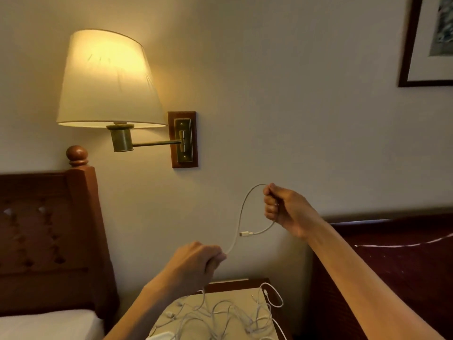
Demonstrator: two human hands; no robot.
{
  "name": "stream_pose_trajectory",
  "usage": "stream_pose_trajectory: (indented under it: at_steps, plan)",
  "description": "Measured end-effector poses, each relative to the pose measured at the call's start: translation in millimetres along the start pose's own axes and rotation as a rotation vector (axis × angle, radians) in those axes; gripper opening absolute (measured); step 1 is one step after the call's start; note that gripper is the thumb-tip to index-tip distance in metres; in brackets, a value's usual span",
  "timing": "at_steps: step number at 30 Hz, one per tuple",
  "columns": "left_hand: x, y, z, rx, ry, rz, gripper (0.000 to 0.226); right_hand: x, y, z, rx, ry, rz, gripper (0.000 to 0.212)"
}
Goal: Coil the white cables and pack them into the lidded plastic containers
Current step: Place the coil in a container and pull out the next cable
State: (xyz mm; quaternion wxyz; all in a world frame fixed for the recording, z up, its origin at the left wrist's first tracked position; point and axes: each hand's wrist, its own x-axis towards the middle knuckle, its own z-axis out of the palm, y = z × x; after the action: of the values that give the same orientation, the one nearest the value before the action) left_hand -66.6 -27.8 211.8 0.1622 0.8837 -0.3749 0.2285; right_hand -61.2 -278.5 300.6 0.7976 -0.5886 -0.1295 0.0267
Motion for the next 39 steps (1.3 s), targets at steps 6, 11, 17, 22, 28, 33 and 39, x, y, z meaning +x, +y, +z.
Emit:
stream_pose_trajectory:
  at_steps: [6,11,17,22,28,33,39]
  plan:
    - [39.9,55.8,-44.9,0.007,-0.074,0.257,0.029,-6.5,12.1,31.3,-0.314,-0.116,-0.083,0.034]
    - [55.6,56.9,-61.7,0.015,0.166,0.311,0.023,-15.6,20.5,32.7,-0.506,-0.188,-0.133,0.031]
    - [66.7,44.1,-63.0,0.098,0.364,0.229,0.014,-25.7,15.2,34.5,-0.260,-0.275,-0.055,0.041]
    - [76.8,36.6,-62.2,-0.036,0.445,0.192,0.019,-31.0,12.4,30.7,0.068,-0.324,0.017,0.040]
    - [74.4,9.7,-33.3,-0.382,0.448,0.056,0.034,-28.1,-7.7,15.5,0.336,-0.479,0.104,0.018]
    - [44.7,-38.5,4.3,-0.467,0.369,-0.155,0.034,-30.1,-39.8,-7.3,0.404,-0.433,0.089,0.021]
    - [35.8,-17.9,-14.4,-0.268,-0.204,-0.179,0.049,-19.3,-39.3,-0.4,0.123,-0.103,-0.025,0.027]
